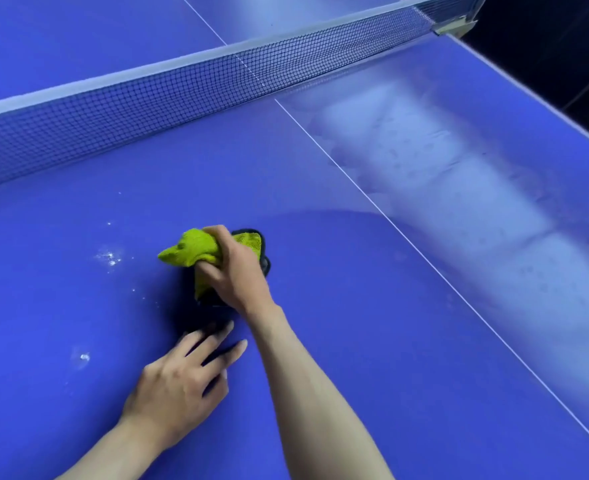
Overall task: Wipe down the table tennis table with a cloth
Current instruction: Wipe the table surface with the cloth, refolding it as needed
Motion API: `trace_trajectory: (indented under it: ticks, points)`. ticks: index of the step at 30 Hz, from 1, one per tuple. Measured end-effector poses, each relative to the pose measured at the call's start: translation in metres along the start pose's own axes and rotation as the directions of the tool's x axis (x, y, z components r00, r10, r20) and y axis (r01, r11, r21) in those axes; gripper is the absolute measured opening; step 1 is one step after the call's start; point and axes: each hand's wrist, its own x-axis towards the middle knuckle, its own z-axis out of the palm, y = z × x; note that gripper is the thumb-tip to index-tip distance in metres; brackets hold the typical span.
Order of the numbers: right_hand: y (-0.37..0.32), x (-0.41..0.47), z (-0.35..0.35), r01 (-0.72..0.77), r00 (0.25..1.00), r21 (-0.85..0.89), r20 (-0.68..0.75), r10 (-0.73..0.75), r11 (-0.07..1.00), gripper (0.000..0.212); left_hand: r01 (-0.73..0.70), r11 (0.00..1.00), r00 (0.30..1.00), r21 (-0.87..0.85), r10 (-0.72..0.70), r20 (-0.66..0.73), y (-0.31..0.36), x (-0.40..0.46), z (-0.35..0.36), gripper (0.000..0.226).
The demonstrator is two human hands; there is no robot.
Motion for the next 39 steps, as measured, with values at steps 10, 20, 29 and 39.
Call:
trace_trajectory:
  ticks: [10, 20, 29, 39]
  points:
    - [0.076, 0.009, -0.189, -0.390, 0.678, -0.038, -0.688, 0.258, 0.920, 0.043, 0.030, 0.998, 0.999, -0.049, -0.031, -0.012, 0.002, -0.002, 0.003, 0.043]
    - [0.049, 0.005, -0.069, -0.366, 0.817, -0.203, -0.537, 0.210, 0.908, 0.042, 0.060, 0.974, 0.998, -0.217, -0.064, -0.010, 0.001, -0.006, -0.007, 0.038]
    - [-0.051, -0.027, 0.117, -0.194, 0.943, -0.167, -0.305, 0.136, 0.967, 0.048, 0.306, 0.928, 0.908, -0.212, -0.351, -0.227, -0.114, -0.122, -0.071, 0.027]
    - [-0.179, -0.130, 0.312, -0.015, 0.999, -0.092, -0.044, 0.011, 0.996, 0.049, 0.595, 0.740, 0.640, -0.313, -0.672, -0.374, -0.209, -0.249, -0.135, 0.026]
